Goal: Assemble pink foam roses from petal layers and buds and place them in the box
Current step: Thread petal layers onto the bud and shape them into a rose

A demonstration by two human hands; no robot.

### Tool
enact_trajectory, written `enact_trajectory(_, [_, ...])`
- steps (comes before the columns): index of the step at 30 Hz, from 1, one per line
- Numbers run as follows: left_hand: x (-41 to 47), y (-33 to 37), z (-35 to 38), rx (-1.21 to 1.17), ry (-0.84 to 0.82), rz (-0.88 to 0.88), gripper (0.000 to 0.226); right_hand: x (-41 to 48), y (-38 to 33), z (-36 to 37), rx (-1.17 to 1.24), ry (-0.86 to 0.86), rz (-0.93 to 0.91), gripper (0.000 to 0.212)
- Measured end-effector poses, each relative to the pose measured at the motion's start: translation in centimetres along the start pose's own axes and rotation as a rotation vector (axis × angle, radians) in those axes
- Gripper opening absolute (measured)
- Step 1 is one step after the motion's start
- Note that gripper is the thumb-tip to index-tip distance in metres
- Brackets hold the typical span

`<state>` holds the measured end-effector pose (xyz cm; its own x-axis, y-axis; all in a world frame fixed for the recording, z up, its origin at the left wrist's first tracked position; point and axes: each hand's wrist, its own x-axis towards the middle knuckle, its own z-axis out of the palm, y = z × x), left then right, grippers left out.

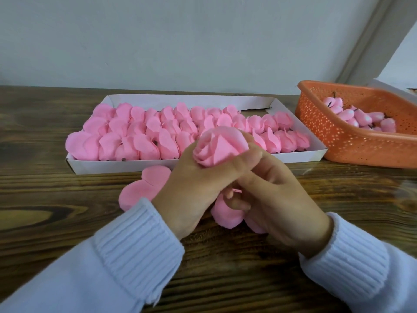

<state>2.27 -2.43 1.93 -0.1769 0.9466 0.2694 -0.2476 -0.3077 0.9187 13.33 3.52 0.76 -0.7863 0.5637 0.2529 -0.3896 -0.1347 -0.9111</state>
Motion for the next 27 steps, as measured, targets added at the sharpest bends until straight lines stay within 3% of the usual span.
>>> enact_trajectory(7, [-0.09, -0.16, 0.0, 0.002, 0.028, -0.045, 0.021, 0.03, 0.05, -0.3, 0.098, -0.033, 0.113, 0.024])
enact_trajectory(12, [-0.01, -0.37, -0.01, -0.003, 0.034, -0.016, 0.011, -0.04, -0.09, -0.33, 0.127, -0.099, 0.139, 0.028])
enact_trajectory(16, [-0.25, -0.28, 0.1, -0.029, 0.029, -0.054, 0.031, 0.06, 0.17, -0.6, 0.07, -0.088, 0.191, 0.026])
enact_trajectory(19, [-0.16, -0.15, 0.21, -0.008, 0.06, -0.02, 0.009, -0.01, 0.14, -0.51, 0.15, -0.15, 0.139, 0.012])
enact_trajectory(23, [-0.21, -0.21, 0.22, -0.02, 0.069, -0.024, 0.01, -0.08, 0.08, -0.64, 0.165, -0.124, 0.165, 0.013])
enact_trajectory(27, [-0.46, 0.07, 0.52, 0.035, 0.039, -0.024, 0.033, 0.02, 0.0, -0.61, 0.095, -0.098, 0.192, 0.028])
